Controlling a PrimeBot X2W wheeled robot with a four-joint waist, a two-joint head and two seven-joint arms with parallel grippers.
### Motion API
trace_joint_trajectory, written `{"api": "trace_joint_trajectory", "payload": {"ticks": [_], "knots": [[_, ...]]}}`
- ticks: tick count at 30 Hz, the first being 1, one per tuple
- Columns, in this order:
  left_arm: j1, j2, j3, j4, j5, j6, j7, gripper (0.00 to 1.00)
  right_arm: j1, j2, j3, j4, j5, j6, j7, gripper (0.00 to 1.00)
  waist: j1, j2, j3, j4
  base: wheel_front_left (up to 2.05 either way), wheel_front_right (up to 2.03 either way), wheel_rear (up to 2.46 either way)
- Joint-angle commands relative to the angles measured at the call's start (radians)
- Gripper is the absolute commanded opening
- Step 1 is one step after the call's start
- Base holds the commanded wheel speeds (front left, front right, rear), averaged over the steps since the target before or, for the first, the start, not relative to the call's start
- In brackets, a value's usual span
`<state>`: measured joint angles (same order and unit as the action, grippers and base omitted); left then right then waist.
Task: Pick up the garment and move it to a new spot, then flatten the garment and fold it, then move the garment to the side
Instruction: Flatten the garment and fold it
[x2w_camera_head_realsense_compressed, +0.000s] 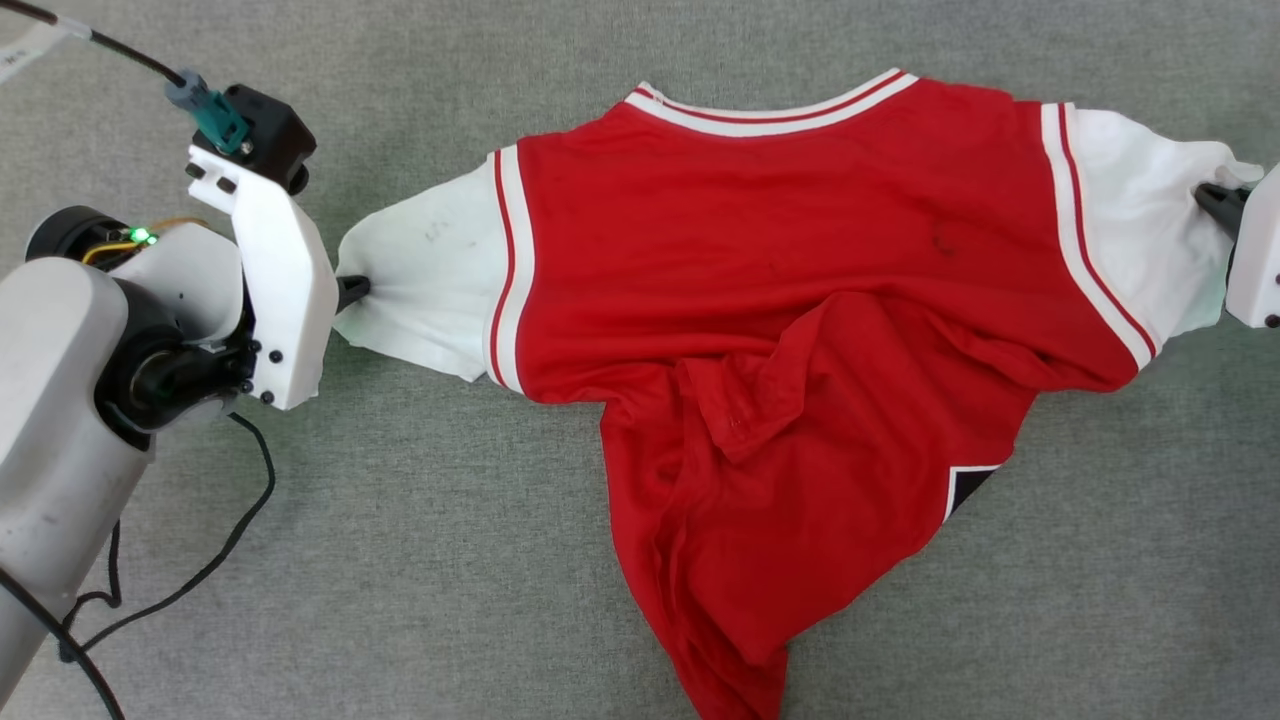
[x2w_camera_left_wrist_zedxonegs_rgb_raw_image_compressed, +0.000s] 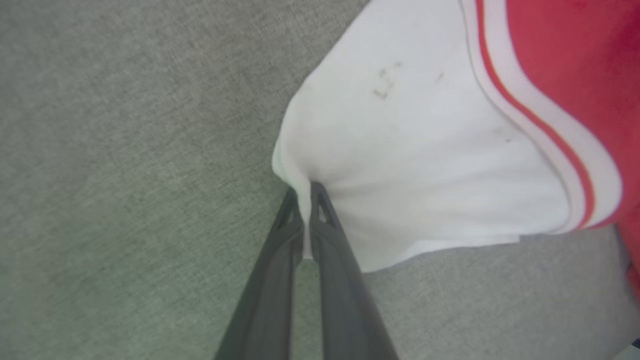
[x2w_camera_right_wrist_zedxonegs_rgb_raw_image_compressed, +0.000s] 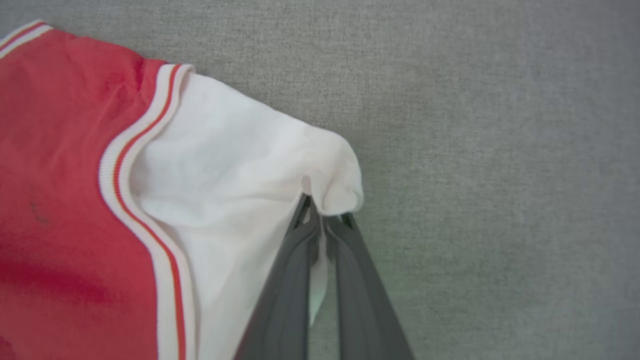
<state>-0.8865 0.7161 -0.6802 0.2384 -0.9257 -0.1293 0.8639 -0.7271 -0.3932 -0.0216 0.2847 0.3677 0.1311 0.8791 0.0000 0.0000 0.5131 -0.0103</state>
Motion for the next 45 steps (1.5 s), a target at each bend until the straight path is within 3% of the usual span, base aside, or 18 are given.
{"api": "trace_joint_trajectory", "payload": {"ticks": [1, 10, 17, 23, 33, 45], "knots": [[0.026, -0.015, -0.018, 0.021, 0.006, -0.001, -0.019, 0.00, -0.007, -0.010, 0.005, 0.004, 0.003, -0.001, -0.011, 0.00, 0.0000, 0.0000, -0.014, 0.001, 0.00, 0.00, 0.00], [0.013, -0.002, 0.033, 0.042, 0.042, -0.001, -0.239, 0.00, -0.016, -0.056, 0.057, 0.005, 0.031, -0.001, -0.082, 0.00, 0.0000, 0.0000, -0.126, 0.000, 0.00, 0.00, 0.00], [0.042, 0.051, 0.092, 0.028, 0.055, 0.003, -0.410, 0.00, -0.030, -0.086, 0.086, -0.030, 0.071, -0.001, -0.135, 0.00, 0.0000, 0.0000, -0.244, -0.009, 0.00, 0.00, 0.00], [0.079, 0.108, 0.153, -0.030, 0.075, 0.034, -0.529, 0.00, -0.050, -0.110, 0.103, -0.083, 0.106, -0.001, -0.177, 0.00, 0.0000, 0.0000, -0.339, -0.014, 0.00, 0.00, 0.00], [0.138, 0.213, 0.272, -0.182, 0.072, 0.101, -0.664, 0.00, -0.075, -0.156, 0.130, -0.209, 0.187, -0.001, -0.247, 0.00, 0.0000, 0.0000, -0.440, -0.018, 0.00, 0.00, 0.00], [0.184, 0.282, 0.377, -0.328, 0.066, 0.174, -0.741, 0.00, -0.087, -0.178, 0.135, -0.321, 0.215, -0.001, -0.298, 0.00, 0.0000, 0.0000, -0.456, -0.025, 0.00, 0.00, 0.00]]}}
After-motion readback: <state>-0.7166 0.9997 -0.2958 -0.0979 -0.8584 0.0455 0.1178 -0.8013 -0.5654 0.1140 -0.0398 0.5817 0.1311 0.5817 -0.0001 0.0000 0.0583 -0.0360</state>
